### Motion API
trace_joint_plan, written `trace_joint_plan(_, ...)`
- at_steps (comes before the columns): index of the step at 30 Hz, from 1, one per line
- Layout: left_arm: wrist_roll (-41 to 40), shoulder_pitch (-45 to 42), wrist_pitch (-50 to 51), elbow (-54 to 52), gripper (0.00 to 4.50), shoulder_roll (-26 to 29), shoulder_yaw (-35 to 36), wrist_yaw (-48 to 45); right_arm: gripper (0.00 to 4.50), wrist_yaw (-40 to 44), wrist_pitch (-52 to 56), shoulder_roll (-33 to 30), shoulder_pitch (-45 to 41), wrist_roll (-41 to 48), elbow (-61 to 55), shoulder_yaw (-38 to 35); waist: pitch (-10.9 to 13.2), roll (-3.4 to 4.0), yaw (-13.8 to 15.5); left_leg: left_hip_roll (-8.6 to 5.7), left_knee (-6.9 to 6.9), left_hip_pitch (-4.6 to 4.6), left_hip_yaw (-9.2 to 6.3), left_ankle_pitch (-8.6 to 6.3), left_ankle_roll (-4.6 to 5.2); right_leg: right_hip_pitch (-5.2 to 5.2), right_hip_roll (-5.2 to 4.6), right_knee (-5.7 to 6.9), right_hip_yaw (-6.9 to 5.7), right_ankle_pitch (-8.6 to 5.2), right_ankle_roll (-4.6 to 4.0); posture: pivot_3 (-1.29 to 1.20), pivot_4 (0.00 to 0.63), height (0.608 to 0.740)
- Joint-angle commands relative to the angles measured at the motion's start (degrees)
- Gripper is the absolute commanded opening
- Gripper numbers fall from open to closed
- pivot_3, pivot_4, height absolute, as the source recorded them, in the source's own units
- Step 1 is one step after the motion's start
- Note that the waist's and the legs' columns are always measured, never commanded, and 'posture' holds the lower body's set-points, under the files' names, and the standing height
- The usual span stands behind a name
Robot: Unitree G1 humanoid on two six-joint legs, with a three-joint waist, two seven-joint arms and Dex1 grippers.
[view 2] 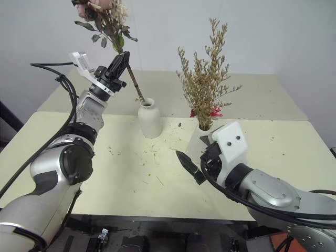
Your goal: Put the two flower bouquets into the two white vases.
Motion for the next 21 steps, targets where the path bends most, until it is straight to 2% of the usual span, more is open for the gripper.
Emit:
trace_joint_plan(1, 1.32, -2.56, -2.48, -0.56, 0.11, -0.40, -0.35, 1.03, 4.50, -0.88, -2.05, -0.27, -0.63, -0.09, -1.88, 0.07, 0.00, 0.00, 0.00, 0.00, 0.00, 0.00, 0.00, 0.00, 0.00, 0.00, 0.00, 0.00, 0.00, 0.00, 0.00, 0.00, 0.150, 0.740)
trace_joint_plan(21, 6.62, 1.07, -3.85, 0.18, 0.11, -3.72, -1.89, 2.81, 4.50, -1.84, -5.20, -0.67, 4.65, -2.84, -3.98, -0.61, 0.00, -0.01, 0.01, 0.00, 0.00, 0.02, 0.00, 0.00, 0.00, 0.02, 0.01, 0.01, 0.01, 0.00, 0.00, 0.00, 0.150, 0.740)
